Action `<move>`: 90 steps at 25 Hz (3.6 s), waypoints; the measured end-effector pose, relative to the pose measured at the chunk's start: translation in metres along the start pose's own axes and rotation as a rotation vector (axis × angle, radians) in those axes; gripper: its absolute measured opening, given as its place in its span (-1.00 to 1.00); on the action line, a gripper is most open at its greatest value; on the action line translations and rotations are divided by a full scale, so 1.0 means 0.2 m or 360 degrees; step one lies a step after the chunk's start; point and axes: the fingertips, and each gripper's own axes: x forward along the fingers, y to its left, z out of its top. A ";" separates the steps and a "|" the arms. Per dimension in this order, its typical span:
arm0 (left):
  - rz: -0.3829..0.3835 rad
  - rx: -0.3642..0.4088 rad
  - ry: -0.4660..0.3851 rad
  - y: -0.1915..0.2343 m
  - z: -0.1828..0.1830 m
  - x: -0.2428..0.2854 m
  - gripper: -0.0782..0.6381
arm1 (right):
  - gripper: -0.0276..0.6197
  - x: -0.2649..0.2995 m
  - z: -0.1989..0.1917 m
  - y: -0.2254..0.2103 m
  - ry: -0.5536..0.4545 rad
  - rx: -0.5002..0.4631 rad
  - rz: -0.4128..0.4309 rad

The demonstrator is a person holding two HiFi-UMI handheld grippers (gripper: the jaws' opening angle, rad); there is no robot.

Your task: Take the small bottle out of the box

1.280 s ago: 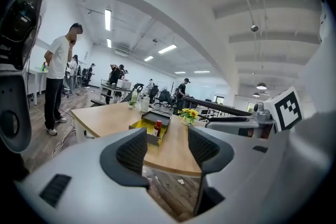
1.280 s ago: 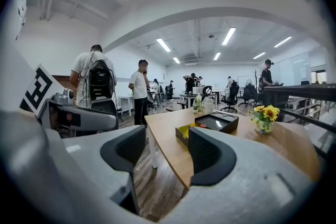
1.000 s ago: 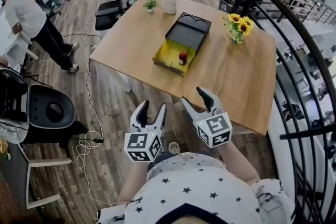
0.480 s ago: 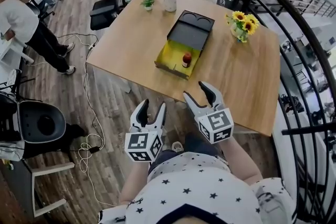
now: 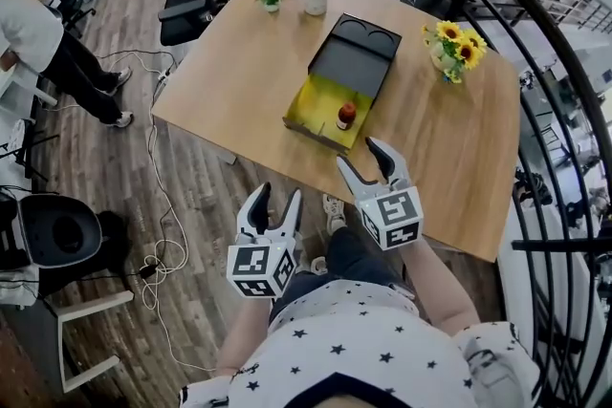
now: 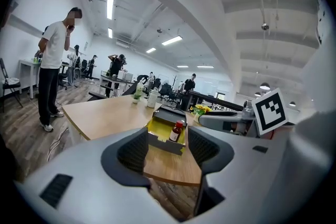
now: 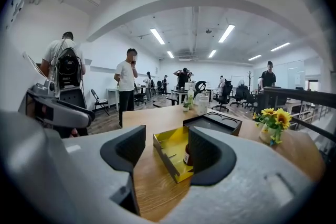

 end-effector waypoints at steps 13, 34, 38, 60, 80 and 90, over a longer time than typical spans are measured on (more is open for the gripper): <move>0.0029 -0.0036 0.0064 0.11 0.04 0.37 -0.13 | -0.18 0.40 -0.12 -0.30 0.0127 -0.0048 -0.0006; 0.0046 -0.0041 0.0142 0.18 0.01 0.62 -0.13 | -0.41 0.67 -0.34 -0.42 0.0298 -0.0003 0.0059; 0.0045 -0.0038 0.0137 0.17 0.01 0.60 -0.13 | -0.45 0.66 -0.34 -0.43 0.0278 0.0001 0.0050; 0.0042 0.0009 0.0008 0.05 0.06 0.25 -0.13 | -0.47 0.31 -0.06 -0.25 0.0081 -0.0087 -0.0008; 0.0030 0.0062 -0.0163 -0.11 0.06 -0.23 -0.13 | -0.47 -0.23 0.09 0.13 -0.0095 -0.0137 0.0014; 0.0018 0.0070 -0.0188 -0.19 0.04 -0.38 -0.13 | -0.47 -0.44 0.08 0.28 -0.0128 -0.0119 0.0049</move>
